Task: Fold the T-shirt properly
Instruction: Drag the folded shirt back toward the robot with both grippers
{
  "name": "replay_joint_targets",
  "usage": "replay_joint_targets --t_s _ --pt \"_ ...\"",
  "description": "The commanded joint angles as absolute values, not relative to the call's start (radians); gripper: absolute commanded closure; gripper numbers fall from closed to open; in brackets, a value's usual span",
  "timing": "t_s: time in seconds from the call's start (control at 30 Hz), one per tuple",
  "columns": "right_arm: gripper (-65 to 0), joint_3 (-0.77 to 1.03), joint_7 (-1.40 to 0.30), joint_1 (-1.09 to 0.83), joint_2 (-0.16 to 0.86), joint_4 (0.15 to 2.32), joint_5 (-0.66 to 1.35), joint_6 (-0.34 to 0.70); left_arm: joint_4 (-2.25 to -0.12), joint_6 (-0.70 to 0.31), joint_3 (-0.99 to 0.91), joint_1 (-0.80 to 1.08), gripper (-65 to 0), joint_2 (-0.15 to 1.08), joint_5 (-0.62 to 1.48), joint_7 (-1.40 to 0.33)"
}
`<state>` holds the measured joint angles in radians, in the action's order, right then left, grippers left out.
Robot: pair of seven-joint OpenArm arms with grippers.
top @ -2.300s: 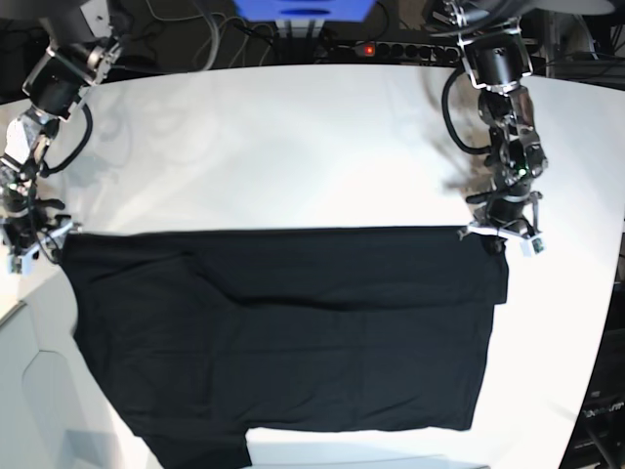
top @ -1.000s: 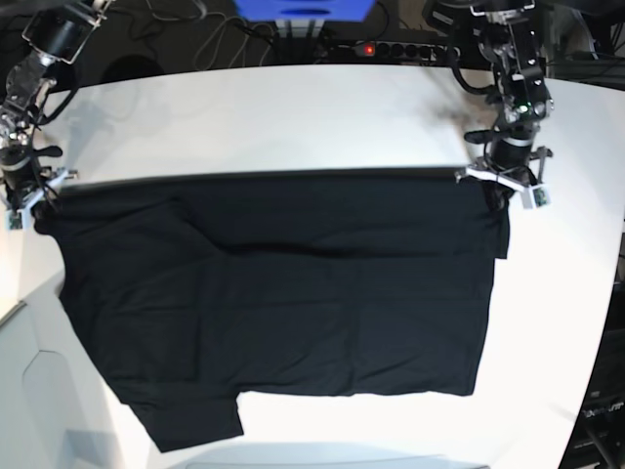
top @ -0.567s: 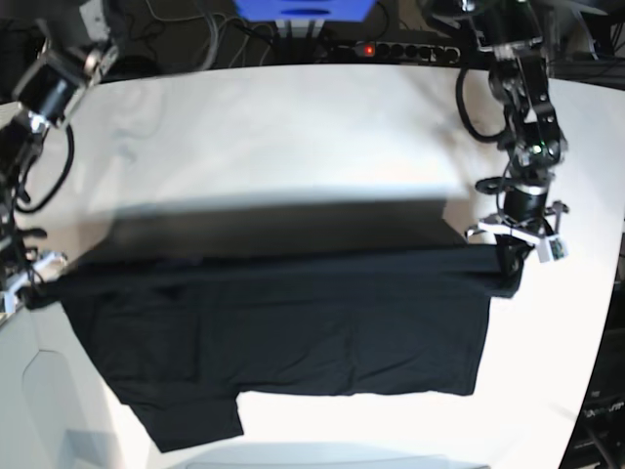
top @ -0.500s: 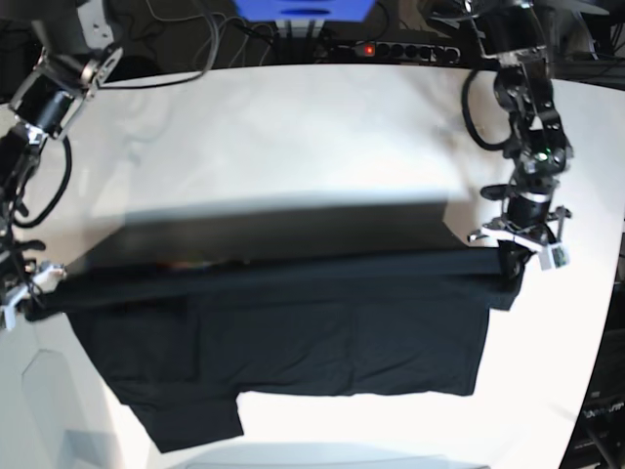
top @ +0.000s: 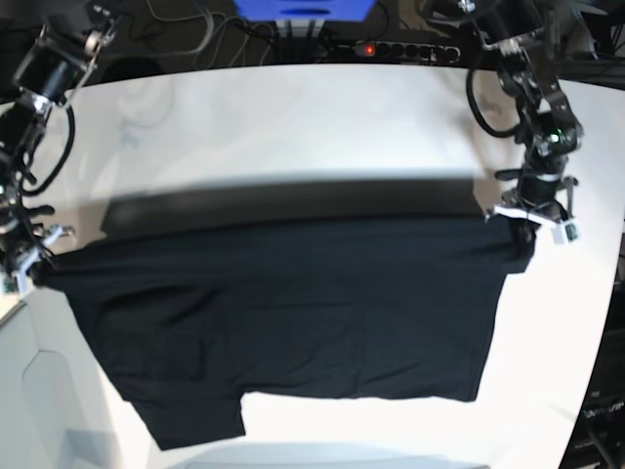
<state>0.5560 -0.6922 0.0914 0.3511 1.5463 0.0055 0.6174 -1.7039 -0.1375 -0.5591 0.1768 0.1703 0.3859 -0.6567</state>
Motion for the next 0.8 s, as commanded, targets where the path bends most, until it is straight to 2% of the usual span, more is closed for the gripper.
replay_joint_targets --t_s 0.0,0.23,0.67,0.77 --pt "0.0 0.575 -0.676 0.079 0.364 1.586 -0.005 0.608 -1.741 -0.133 -0.57 0.182 -0.4 0.185 0.386 -0.627" --pt "0.0 0.615 -0.68 -0.096 0.321 1.685 -0.005 0.608 -1.781 -0.133 -0.572 0.3 -0.4 0.151 0.386 -0.627" --pt "0.0 0.711 -0.673 -0.326 0.254 1.687 -0.002 0.608 -1.796 -0.133 -0.575 0.49 -0.4 0.101 0.386 -0.627" --pt "0.0 0.713 -0.673 -0.346 0.252 1.687 -0.002 0.662 -1.834 -0.133 -0.568 0.542 -0.4 0.087 0.386 -0.627"
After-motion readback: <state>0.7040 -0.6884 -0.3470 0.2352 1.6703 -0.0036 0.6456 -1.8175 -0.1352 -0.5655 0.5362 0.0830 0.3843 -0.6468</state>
